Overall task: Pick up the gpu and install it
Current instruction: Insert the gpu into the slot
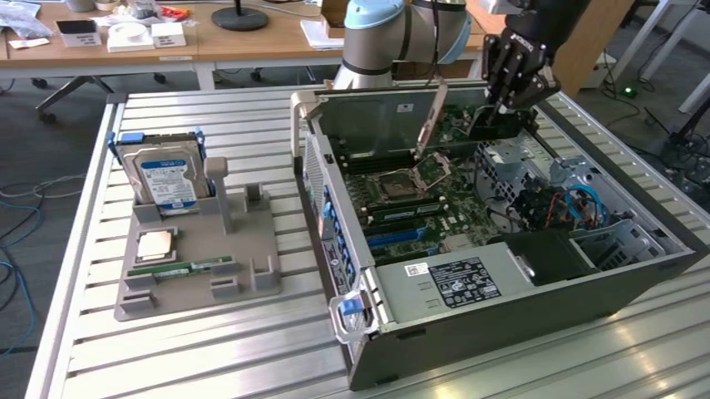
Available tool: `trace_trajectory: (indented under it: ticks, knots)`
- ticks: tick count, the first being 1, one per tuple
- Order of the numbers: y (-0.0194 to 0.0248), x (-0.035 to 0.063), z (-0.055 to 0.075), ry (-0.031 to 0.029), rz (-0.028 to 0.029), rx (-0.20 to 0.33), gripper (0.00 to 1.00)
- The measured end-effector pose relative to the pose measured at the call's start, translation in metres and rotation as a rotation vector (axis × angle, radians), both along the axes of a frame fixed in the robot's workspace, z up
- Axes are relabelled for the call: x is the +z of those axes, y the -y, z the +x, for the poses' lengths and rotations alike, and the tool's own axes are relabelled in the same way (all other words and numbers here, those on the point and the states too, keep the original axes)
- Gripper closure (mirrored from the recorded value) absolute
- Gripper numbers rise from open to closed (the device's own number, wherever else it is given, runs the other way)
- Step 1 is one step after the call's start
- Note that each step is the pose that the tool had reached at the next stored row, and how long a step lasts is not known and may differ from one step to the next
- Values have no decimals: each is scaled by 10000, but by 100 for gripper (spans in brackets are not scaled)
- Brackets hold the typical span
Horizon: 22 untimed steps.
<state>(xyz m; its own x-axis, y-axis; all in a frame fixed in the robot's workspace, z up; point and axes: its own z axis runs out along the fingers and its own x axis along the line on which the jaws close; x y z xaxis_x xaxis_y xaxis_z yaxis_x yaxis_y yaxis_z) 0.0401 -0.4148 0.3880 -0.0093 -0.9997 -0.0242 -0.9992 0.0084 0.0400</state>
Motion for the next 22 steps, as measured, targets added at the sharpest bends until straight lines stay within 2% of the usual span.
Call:
trace_trajectory:
  ticks: [2, 8, 12, 22]
  knots:
    - [0, -9, -5, 76, -1, 37, 74]
    - [1, -43, -30, 398, -2, 168, 74]
    - [1, -56, -63, 443, -2, 185, 74]
    - [1, -71, -164, 451, -2, 147, 74]
